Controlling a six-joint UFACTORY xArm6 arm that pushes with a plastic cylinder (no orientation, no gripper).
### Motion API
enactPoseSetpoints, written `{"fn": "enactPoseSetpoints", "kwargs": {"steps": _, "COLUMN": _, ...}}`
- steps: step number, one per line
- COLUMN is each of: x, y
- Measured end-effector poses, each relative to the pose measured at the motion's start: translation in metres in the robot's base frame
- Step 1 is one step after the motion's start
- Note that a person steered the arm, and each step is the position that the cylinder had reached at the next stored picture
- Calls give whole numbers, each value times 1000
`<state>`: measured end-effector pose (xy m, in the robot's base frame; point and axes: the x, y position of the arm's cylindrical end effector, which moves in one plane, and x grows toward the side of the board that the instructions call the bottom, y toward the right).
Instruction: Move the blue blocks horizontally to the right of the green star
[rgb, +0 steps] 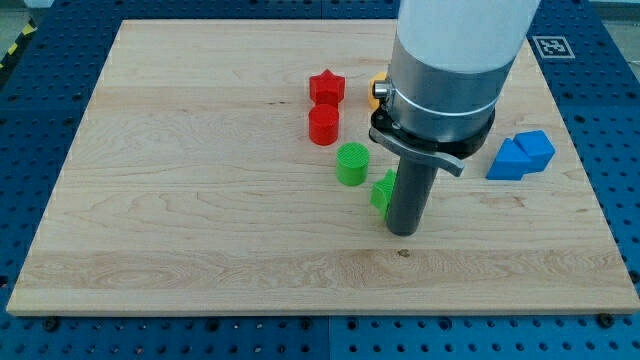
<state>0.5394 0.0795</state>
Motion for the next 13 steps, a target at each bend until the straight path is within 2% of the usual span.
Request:
{"fn": "enactPoseSetpoints", "kwargs": {"steps": 1, "x": -1, "y": 6}}
{"fn": "enactPoseSetpoints", "kwargs": {"steps": 3, "x": 19, "y": 88}}
{"fn": "enactPoseSetpoints", "kwargs": {"steps": 6, "x": -31, "y": 194}}
{"fn": "enactPoseSetpoints", "kwargs": {"steps": 8, "x": -113, "y": 201}}
{"fn": "enactPoseSetpoints", "kwargs": {"steps": 11, "x": -96, "y": 168}}
{"fn": "enactPoseSetpoints", "kwargs": {"steps": 13, "x": -114, "y": 144}}
